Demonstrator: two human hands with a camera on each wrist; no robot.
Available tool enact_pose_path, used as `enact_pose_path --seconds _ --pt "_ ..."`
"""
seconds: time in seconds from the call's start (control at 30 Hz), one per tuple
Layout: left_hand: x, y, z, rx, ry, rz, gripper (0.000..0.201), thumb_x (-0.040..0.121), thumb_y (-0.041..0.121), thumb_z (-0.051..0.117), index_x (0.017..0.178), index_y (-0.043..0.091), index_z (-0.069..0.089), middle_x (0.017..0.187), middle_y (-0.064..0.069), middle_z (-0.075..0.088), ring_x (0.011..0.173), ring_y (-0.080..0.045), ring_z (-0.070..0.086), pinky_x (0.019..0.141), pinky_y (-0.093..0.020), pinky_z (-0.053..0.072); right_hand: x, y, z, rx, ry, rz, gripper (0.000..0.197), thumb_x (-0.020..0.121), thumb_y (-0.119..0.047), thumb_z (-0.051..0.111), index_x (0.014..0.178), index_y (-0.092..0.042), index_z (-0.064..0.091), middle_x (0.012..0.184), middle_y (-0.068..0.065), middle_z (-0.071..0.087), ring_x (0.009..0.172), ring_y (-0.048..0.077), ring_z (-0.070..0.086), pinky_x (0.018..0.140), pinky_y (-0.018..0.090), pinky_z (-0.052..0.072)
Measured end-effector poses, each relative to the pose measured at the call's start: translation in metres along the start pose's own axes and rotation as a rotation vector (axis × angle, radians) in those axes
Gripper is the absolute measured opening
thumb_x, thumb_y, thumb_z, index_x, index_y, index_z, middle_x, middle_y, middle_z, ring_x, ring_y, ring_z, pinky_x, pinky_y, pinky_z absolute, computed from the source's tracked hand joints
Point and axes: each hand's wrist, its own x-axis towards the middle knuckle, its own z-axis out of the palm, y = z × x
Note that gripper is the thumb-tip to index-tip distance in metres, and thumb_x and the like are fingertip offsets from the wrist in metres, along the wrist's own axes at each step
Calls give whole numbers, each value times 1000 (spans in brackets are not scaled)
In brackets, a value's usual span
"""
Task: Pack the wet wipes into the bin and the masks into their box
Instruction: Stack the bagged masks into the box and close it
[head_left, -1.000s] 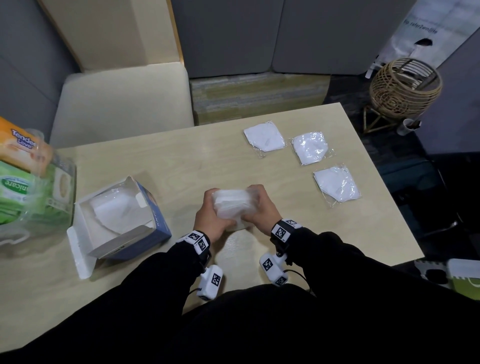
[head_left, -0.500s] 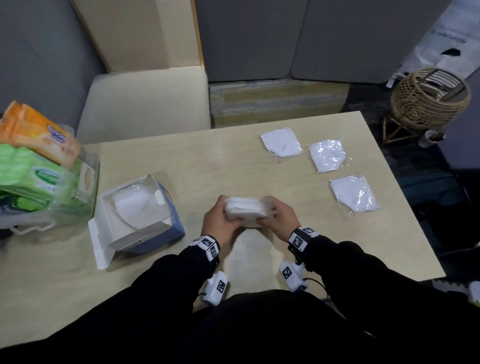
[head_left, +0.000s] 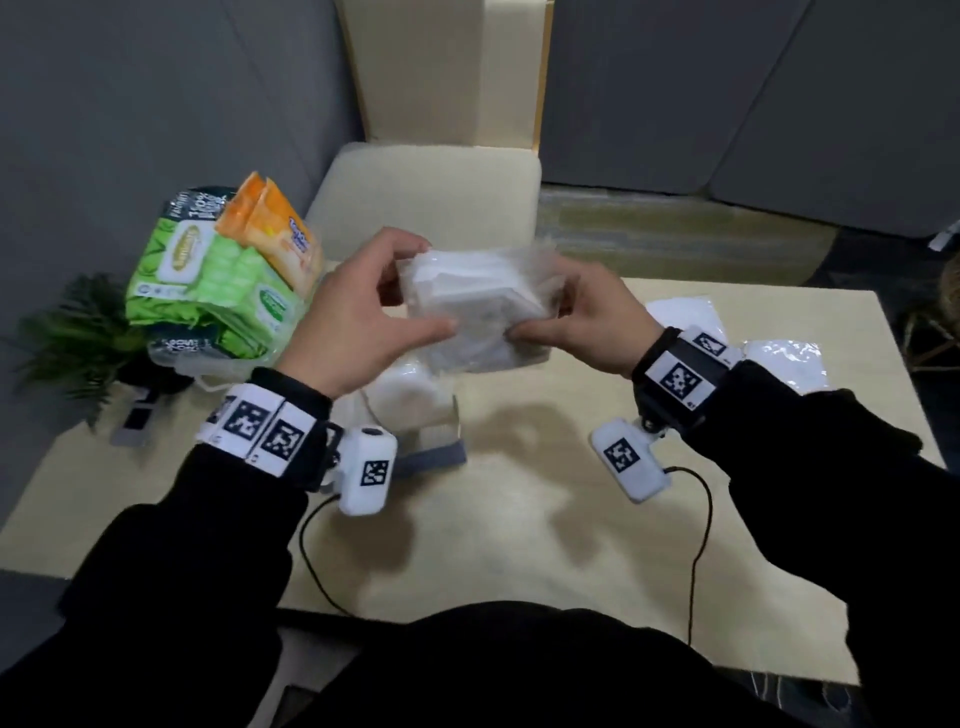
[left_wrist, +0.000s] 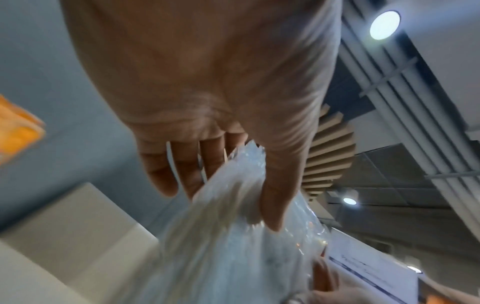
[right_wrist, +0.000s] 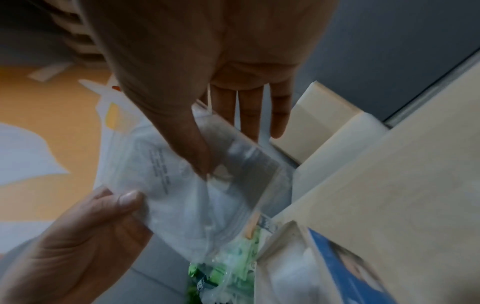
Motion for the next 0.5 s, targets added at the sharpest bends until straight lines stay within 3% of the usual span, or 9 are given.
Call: enact_pose_path --seconds 0.03,0.1,0.2,0.33,0.43,0.5 --pt "1 -10 -17 30 3 -24 56 66 32 93 113 30 62 105 5 73 96 -21 71 89 -44 60 13 -5 13 -21 -36 -9 43 71 -23 90 102 -44 69 103 -4 78 97 18 75 87 37 59" --pt "-1 -32 -40 105 14 -68 53 64 30 96 106 29 63 97 8 72 87 -17 70 84 -41 59 33 -9 40 -84 -103 -10 34 68 -30 88 90 -46 68 94 -8 77 89 15 74 81 39 59" --pt "-9 -76 -47 211 11 -119 54 62 27 98 102 28 62 96 11 71 89 -12 68 82 -35 57 48 4 78 -144 -168 61 36 70 -20 91 81 -41 64 81 -16 70 74 4 65 72 29 50" --pt "-19 -127 -39 215 -29 -183 51 61 31 97 100 34 63 96 10 72 88 -14 69 81 -40 60 47 31 114 -138 -266 158 40 69 -14 93 98 -31 71 91 -12 74 81 3 69 78 27 53" --pt "-22 -149 -36 234 -58 -199 50 64 31 94 104 33 64 98 9 69 92 -14 67 85 -38 59 45 39 127 -231 -315 173 48 74 -19 92 116 -25 71 97 -8 72 82 1 63 70 12 43" --pt "-21 -159 -38 237 -71 -192 48 67 30 93 106 33 65 99 7 68 91 -14 68 85 -37 59 46 40 130 -258 -338 166 46 76 -22 90 119 -22 71 97 -6 74 80 1 64 67 8 42"
